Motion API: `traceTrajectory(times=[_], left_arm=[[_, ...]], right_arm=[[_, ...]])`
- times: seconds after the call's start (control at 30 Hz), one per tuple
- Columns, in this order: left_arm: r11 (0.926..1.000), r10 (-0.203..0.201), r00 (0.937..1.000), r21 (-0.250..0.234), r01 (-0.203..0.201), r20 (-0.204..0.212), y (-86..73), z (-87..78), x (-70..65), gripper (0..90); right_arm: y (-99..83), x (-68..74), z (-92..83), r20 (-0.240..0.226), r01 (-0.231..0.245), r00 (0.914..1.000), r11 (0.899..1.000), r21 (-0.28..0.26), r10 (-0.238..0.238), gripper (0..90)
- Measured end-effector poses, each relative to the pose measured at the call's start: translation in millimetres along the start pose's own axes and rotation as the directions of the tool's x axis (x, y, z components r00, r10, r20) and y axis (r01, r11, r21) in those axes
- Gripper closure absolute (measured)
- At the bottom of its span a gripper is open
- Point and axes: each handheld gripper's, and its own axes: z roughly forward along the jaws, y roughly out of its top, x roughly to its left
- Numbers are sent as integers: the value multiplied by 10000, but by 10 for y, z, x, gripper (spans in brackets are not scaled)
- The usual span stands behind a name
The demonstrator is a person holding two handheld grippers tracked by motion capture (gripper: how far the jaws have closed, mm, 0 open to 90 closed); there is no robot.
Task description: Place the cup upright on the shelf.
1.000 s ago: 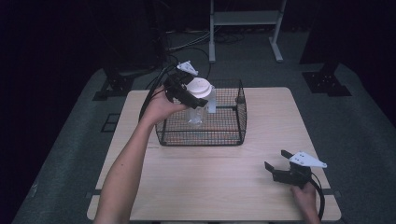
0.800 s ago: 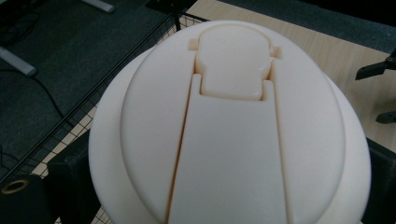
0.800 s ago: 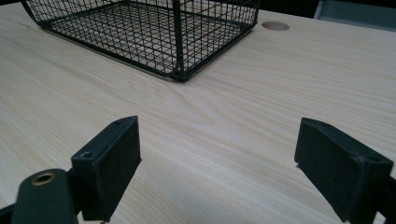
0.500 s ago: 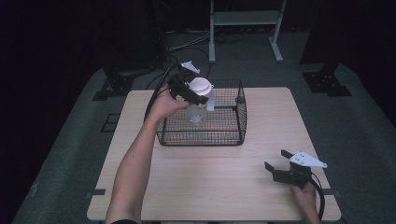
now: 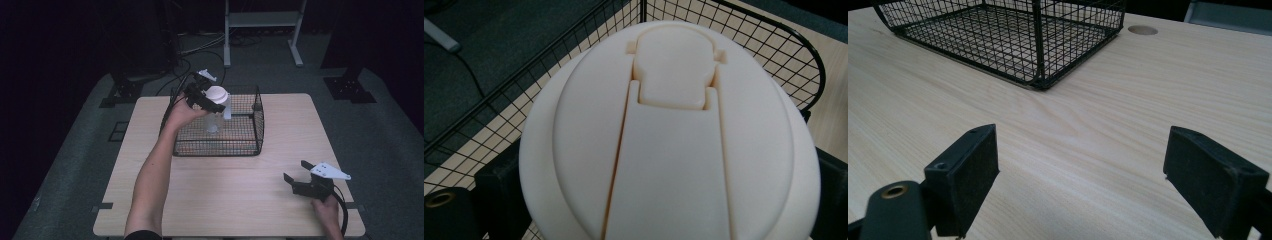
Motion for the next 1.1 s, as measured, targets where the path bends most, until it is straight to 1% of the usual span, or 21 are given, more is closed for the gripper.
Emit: traceTrajectory(times=[0.07,0.13,0.2,0.27,0.33,0.43,0.47,0.53,0.6,0.67,0.73,0.77,0.8,0.93,0.97,1.1], left_arm=[[10000,-69,10000,49,69,1,-12,46,2,51],[9999,-50,10000,107,50,-20,-22,80,5,51],[10000,-80,10000,45,80,-43,-36,118,5,52],[9998,-175,9998,52,176,-38,-49,148,10,52],[9998,-186,9998,87,186,-49,-61,182,18,52],[9998,-185,9998,116,186,-67,-84,222,31,52],[9996,-250,9997,103,251,-83,-88,234,28,51],[9996,-205,9997,179,207,-102,-97,256,41,52],[9994,-256,9996,241,259,-144,-109,274,53,52],[9993,-314,9994,204,317,-123,-124,299,59,51],[9992,-350,9992,174,353,-195,-140,325,57,52],[9990,-418,9990,137,420,-125,-143,336,59,51],[9989,-458,9988,87,460,-150,-144,345,56,51],[9993,-374,9989,49,376,-297,-126,383,43,52],[9991,-423,9986,89,426,-323,-120,393,39,51],[9990,-378,9988,226,386,-324,-122,454,26,51]], right_arm=[[0,-3,-2,-6,3,10000,10000,-4,-3,135],[0,-3,-3,-15,11,10000,10000,-17,-11,135],[0,-2,-4,-25,12,10000,10000,-15,-12,135],[0,-3,-4,-31,5,10000,10000,-33,-5,135],[0,-5,-5,-45,1,10000,10000,-56,-1,135],[0,-4,-7,-59,-37,10000,10000,-58,36,135],[0,-3,-7,-54,-25,10000,10000,-52,25,135],[1,-2,-5,-48,-23,10000,10000,-62,23,134],[2,-3,-7,-54,-40,10000,10000,-63,39,135],[1,-3,-8,-60,-59,10000,10000,-77,58,135],[2,-3,-8,-57,-76,10000,9999,-86,75,135],[1,-3,-8,-57,-76,10000,9999,-85,75,135],[2,-3,-9,-58,-72,10000,9999,-82,72,135],[2,-8,-14,-72,-124,9999,9998,-130,123,135],[2,-10,-16,-73,-122,9999,9998,-151,121,134],[2,-14,-21,-83,-160,9998,9997,-203,158,135]])
